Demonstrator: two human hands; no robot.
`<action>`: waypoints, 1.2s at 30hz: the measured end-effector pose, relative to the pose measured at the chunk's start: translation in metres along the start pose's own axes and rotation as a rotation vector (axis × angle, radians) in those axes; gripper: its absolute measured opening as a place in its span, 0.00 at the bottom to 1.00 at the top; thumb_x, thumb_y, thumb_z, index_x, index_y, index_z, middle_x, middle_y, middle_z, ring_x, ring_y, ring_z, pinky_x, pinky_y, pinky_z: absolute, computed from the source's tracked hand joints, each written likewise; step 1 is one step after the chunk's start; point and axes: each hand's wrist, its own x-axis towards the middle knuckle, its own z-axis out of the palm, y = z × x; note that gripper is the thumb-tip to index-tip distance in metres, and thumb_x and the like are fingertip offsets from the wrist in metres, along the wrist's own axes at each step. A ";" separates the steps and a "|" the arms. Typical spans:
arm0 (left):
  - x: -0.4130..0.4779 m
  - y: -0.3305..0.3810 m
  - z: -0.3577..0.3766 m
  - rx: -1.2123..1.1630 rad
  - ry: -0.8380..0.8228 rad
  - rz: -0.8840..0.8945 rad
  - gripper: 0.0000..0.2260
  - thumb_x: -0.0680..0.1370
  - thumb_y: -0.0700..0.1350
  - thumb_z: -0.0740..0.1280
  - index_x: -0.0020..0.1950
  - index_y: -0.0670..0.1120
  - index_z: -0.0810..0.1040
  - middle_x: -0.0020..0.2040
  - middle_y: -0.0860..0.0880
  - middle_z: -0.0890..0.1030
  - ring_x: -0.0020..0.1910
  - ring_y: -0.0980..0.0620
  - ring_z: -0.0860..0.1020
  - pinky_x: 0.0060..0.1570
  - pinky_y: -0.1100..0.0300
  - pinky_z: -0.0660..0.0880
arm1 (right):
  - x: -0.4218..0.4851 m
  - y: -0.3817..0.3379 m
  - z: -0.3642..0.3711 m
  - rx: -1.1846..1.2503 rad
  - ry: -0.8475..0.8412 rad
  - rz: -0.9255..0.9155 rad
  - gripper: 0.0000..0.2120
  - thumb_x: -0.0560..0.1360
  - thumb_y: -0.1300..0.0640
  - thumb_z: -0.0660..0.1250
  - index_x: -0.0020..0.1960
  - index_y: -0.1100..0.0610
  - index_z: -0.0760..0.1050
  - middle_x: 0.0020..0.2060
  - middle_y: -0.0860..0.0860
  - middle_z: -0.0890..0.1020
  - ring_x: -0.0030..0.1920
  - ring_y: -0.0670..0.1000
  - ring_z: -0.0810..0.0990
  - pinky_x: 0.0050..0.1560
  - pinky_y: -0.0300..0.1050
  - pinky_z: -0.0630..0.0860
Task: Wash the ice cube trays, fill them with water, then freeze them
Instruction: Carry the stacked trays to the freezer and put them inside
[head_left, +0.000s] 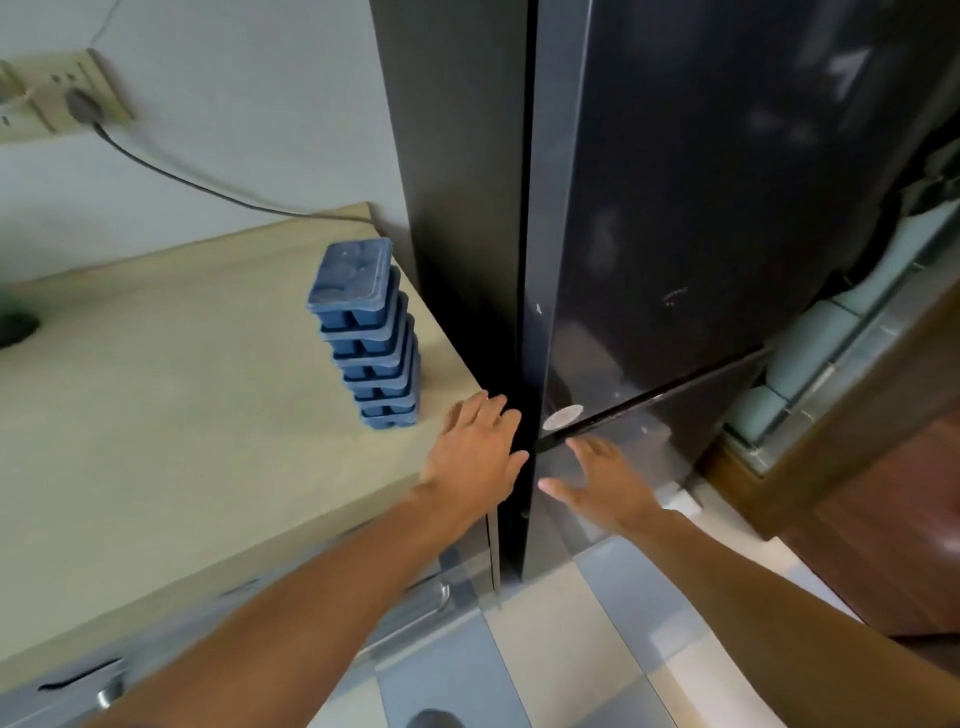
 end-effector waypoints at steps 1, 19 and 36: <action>0.001 0.001 0.011 0.084 -0.006 0.005 0.25 0.82 0.56 0.60 0.76 0.47 0.65 0.79 0.45 0.62 0.79 0.44 0.56 0.78 0.46 0.55 | 0.007 0.007 0.010 -0.061 0.051 -0.036 0.43 0.75 0.29 0.62 0.80 0.55 0.60 0.79 0.54 0.63 0.79 0.56 0.58 0.76 0.55 0.62; 0.009 0.003 0.080 0.379 0.659 0.026 0.13 0.82 0.54 0.59 0.55 0.49 0.79 0.54 0.49 0.80 0.53 0.47 0.79 0.51 0.52 0.74 | 0.042 0.038 0.090 -0.202 0.617 -0.177 0.38 0.75 0.25 0.56 0.63 0.57 0.76 0.61 0.52 0.78 0.67 0.56 0.72 0.60 0.56 0.73; 0.004 0.012 0.075 0.358 0.605 -0.004 0.13 0.83 0.53 0.57 0.53 0.49 0.79 0.53 0.49 0.80 0.51 0.48 0.80 0.53 0.50 0.77 | -0.056 0.055 0.020 -0.391 0.709 -0.020 0.25 0.79 0.31 0.59 0.42 0.54 0.70 0.42 0.51 0.79 0.49 0.57 0.79 0.43 0.49 0.68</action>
